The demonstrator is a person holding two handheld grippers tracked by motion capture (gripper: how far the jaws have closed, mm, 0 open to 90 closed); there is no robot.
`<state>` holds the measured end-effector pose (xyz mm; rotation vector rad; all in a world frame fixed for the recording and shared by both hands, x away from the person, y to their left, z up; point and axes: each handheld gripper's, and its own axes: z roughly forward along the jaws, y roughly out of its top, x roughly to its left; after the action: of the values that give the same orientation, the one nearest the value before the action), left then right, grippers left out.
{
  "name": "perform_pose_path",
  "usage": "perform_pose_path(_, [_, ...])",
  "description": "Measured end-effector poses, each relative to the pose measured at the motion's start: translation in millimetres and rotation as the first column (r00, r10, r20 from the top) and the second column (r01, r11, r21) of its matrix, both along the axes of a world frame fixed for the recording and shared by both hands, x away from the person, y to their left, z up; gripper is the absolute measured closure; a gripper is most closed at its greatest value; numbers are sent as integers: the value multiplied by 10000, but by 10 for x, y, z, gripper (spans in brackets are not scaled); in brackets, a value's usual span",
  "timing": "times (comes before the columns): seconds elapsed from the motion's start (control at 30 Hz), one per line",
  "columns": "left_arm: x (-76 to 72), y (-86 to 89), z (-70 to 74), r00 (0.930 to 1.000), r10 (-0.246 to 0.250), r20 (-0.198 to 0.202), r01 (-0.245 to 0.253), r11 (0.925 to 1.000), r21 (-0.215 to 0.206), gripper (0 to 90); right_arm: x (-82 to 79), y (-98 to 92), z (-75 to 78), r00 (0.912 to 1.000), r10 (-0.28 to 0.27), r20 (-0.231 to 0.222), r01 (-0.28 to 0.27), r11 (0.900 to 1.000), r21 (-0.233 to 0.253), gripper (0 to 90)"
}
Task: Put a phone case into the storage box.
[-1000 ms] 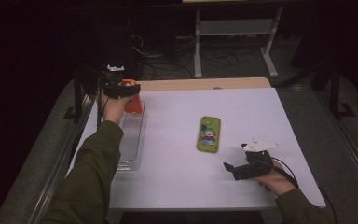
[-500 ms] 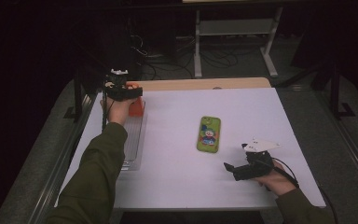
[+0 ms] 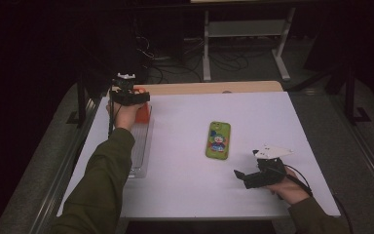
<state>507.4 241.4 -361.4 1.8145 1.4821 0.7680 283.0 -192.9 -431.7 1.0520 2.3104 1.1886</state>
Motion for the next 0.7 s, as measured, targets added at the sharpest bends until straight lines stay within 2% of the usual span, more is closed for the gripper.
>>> perform_pose_path(0.03, [6, 0, -5, 10000, -4, 78, 5, 9999, -135, 132, -1, 2, -1, 10000, -12, -10, 12, 10000, 21, 10])
perform_pose_path(0.1, [8, 5, -4, 10000, -4, 37, 4, 10000, -58, 127, -7, 8, -1, 9999, -49, -132, 49, 10000, 34, 10])
perform_pose_path(0.17, [13, 0, -13, 10000, 41, 82, -39, 9998, -209, 92, -4, 6, -3, 10000, 2, -98, -2, 10000, -41, 10])
perform_pose_path(0.27, [16, 20, -12, 9999, -55, -115, 54, 10000, -67, 47, -4, 9, -6, 10000, 9, -92, -10, 10000, -55, 10])
perform_pose_path(0.4, [8, 45, 6, 10000, 8, -82, -10, 9996, -292, 15, -3, 10, -7, 10000, -5, -67, 5, 10000, -38, 10])
perform_pose_path(0.5, [-11, 86, 45, 9999, -155, -50, 154, 9996, -230, 4, -3, 10, -7, 10000, 2, -68, -3, 10000, -39, 10])
perform_pose_path(0.57, [-34, 96, 72, 9998, -179, -12, 178, 9992, -349, 3, -3, 19, -1, 9999, -64, -121, 65, 10000, 33, 10])
perform_pose_path(0.7, [-92, 148, 124, 9982, -553, -248, 545, 9980, -317, 0, 9, 30, 11, 9999, -67, -91, 67, 10000, 47, 10])
